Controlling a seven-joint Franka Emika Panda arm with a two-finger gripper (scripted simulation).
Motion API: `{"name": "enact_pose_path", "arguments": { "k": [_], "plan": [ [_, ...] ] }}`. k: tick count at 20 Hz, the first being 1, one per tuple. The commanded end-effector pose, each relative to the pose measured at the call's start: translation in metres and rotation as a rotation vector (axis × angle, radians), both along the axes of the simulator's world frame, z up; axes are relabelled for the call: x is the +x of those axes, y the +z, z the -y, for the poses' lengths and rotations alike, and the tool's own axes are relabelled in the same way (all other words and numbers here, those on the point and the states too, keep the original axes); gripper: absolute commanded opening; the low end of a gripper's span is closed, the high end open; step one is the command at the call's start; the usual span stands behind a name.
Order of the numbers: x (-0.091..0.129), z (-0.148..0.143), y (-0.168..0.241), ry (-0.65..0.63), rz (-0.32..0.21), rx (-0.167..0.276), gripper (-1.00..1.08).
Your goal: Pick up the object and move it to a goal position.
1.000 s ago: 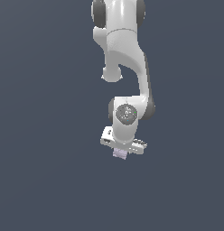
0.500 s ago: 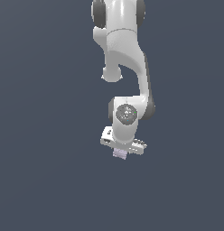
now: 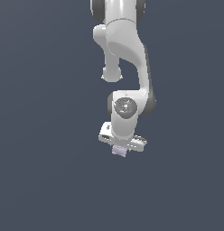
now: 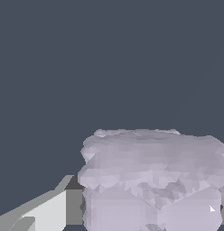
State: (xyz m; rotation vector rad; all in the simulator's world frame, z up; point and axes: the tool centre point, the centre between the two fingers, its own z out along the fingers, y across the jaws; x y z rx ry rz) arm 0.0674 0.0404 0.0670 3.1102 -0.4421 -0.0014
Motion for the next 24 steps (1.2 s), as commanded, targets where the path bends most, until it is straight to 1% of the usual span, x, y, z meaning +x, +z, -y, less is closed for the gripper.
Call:
{"name": "enact_pose_path", "arguments": {
  "k": [1, 5, 16, 20, 24],
  "plan": [
    [-0.001, 0.003, 0.017, 0.0, 0.002, 0.0, -1.0],
    [-0.005, 0.009, 0.052, 0.0, 0.001, 0.0, -1.0],
    [-0.016, 0.03, 0.17, 0.0, 0.001, 0.0, -1.0],
    [-0.017, 0.035, 0.2, 0.0, 0.001, 0.0, -1.0],
    [-0.018, 0.038, 0.219, 0.0, 0.001, 0.0, -1.0]
  ]
}}
